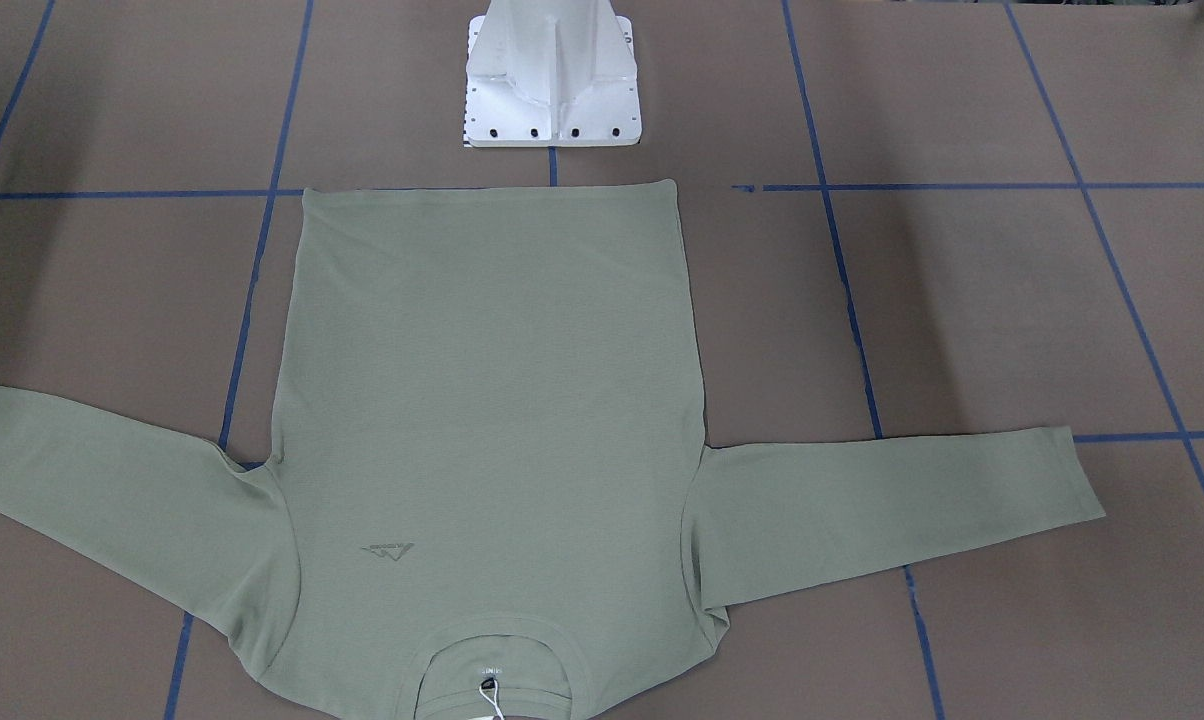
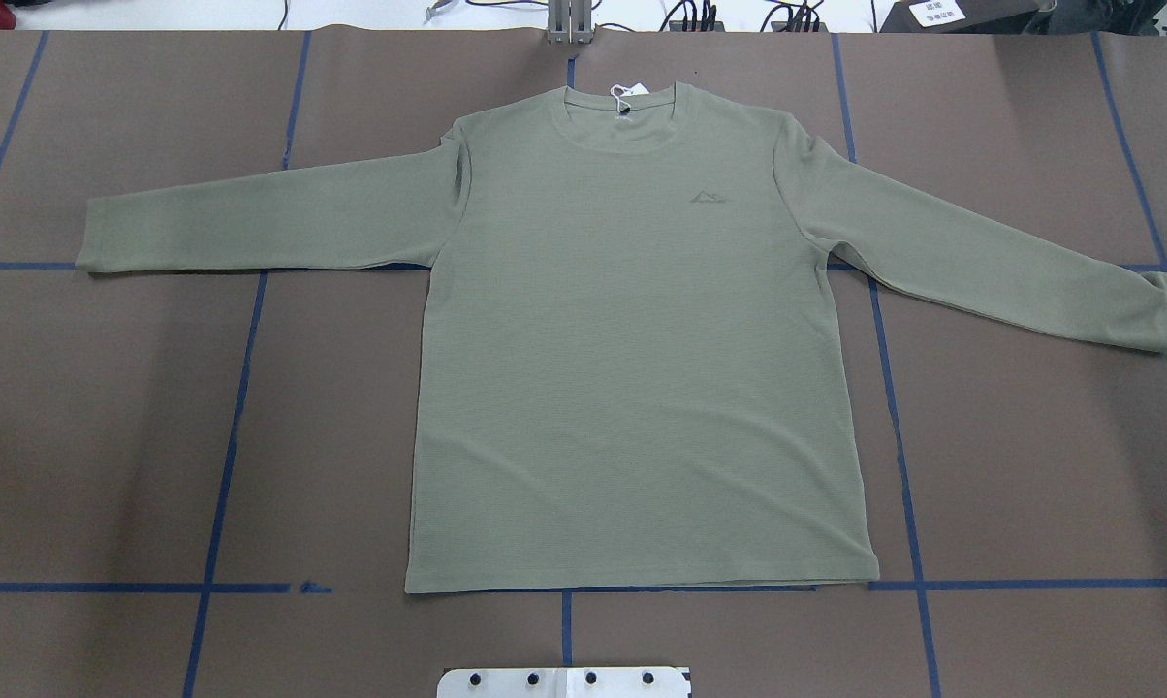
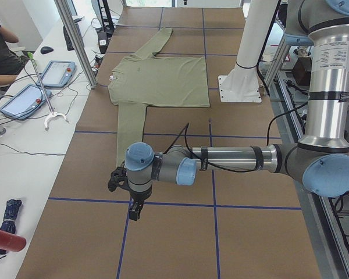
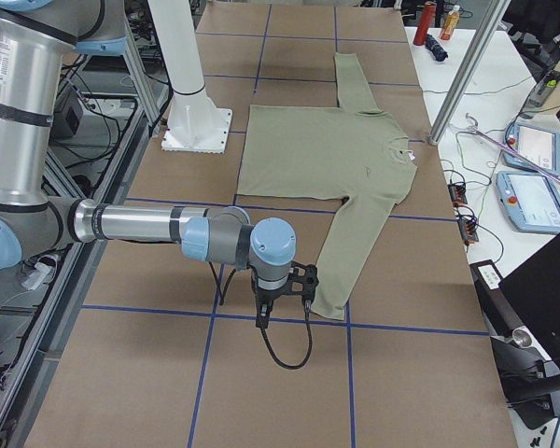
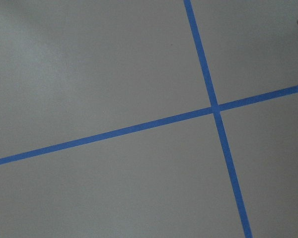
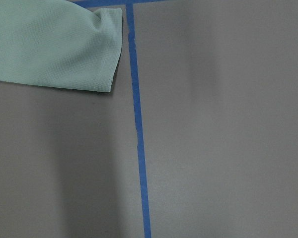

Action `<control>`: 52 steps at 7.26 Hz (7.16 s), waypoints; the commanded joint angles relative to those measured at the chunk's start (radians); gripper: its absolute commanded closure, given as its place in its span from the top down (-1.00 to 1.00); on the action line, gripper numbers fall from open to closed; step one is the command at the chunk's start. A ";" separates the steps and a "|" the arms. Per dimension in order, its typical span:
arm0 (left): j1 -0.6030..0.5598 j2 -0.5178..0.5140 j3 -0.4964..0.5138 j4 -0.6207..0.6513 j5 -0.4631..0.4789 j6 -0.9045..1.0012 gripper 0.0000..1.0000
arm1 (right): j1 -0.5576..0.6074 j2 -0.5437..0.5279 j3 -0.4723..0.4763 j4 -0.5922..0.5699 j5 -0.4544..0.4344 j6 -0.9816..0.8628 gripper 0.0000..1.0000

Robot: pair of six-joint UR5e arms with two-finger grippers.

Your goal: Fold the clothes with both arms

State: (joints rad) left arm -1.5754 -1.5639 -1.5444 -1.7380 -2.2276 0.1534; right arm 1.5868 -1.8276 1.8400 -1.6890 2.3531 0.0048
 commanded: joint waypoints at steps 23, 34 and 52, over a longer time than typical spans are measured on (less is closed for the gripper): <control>0.074 -0.084 -0.003 -0.209 -0.121 -0.273 1.00 | -0.317 0.364 -0.642 0.700 -0.051 0.336 1.00; 0.074 -0.084 -0.005 -0.209 -0.119 -0.273 1.00 | -0.327 0.381 -0.671 0.700 -0.041 0.342 -0.86; 0.074 -0.085 0.003 -0.209 -0.118 -0.272 1.00 | -0.859 1.265 -0.659 0.615 -0.351 1.189 -1.00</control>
State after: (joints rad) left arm -1.5018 -1.6504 -1.5426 -1.9461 -2.3460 -0.1187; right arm 0.7771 -0.5920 1.2044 -1.1091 2.0698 1.1920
